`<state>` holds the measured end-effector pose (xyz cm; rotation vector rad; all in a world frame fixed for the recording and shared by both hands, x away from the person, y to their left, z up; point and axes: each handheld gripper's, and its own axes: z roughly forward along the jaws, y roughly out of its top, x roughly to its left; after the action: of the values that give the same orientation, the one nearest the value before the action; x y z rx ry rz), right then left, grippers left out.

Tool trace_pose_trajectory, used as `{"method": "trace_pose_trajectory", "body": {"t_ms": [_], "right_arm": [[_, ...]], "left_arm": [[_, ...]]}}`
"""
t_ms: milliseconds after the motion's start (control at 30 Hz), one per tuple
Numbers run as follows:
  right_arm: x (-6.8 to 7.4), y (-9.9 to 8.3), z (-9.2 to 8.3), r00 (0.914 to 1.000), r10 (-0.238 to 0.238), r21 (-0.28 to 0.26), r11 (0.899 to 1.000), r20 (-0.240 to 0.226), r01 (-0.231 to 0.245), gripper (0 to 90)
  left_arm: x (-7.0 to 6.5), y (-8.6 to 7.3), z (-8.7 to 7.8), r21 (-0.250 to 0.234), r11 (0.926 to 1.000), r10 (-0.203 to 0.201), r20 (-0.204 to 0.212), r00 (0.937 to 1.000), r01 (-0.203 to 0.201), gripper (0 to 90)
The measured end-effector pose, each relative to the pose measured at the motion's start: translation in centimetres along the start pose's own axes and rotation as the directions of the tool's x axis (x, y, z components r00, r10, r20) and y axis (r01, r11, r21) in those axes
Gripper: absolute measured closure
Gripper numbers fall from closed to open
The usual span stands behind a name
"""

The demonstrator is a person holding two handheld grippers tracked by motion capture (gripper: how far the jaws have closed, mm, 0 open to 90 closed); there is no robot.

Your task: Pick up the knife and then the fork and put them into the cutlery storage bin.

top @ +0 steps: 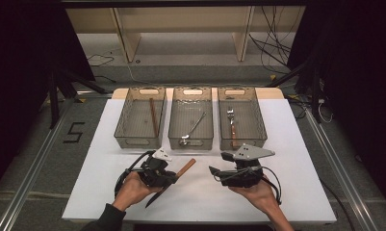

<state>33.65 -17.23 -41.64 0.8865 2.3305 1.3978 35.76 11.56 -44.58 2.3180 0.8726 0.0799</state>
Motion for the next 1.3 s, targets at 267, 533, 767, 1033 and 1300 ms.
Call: {"method": "trace_pose_trajectory", "body": {"t_ms": [267, 533, 767, 1033, 1300], "right_arm": [[2.3, 0.0, 0.7, 0.9932, -0.115, 0.006, 0.993, -0.016, 0.115, 34.4], [4.7, -0.4, 1.4, 0.9493, -0.314, 0.037, 0.949, 0.016, 0.313, 33.5], [6.8, -1.2, 2.2, 0.8695, -0.493, 0.083, 0.868, 0.032, 0.489, 33.4], [8.1, -2.2, 3.0, 0.7681, -0.637, 0.148, 0.767, 0.065, 0.624, 35.2], [9.5, -3.7, 4.0, 0.5586, -0.816, 0.242, 0.577, 0.146, 0.78, 43.5]], "left_arm": [[-0.7, 1.0, -0.3, 0.021, 0.999, 0.04, 0.031, 0.9987, -0.041, 76.8], [-1.6, 1.9, 0.0, 0.052, 0.9956, 0.073, 0.081, 0.994, -0.078, 76.8], [-2.2, 2.7, 0.4, 0.091, 0.9892, 0.104, 0.115, 0.9879, -0.115, 76.8], [-2.8, 3.4, 0.4, 0.11, 0.9842, 0.123, 0.131, 0.9837, -0.138, 76.8], [-3.2, 3.4, 0.3, 0.13, 0.9794, 0.136, 0.143, 0.9803, -0.155, 76.8]]}}
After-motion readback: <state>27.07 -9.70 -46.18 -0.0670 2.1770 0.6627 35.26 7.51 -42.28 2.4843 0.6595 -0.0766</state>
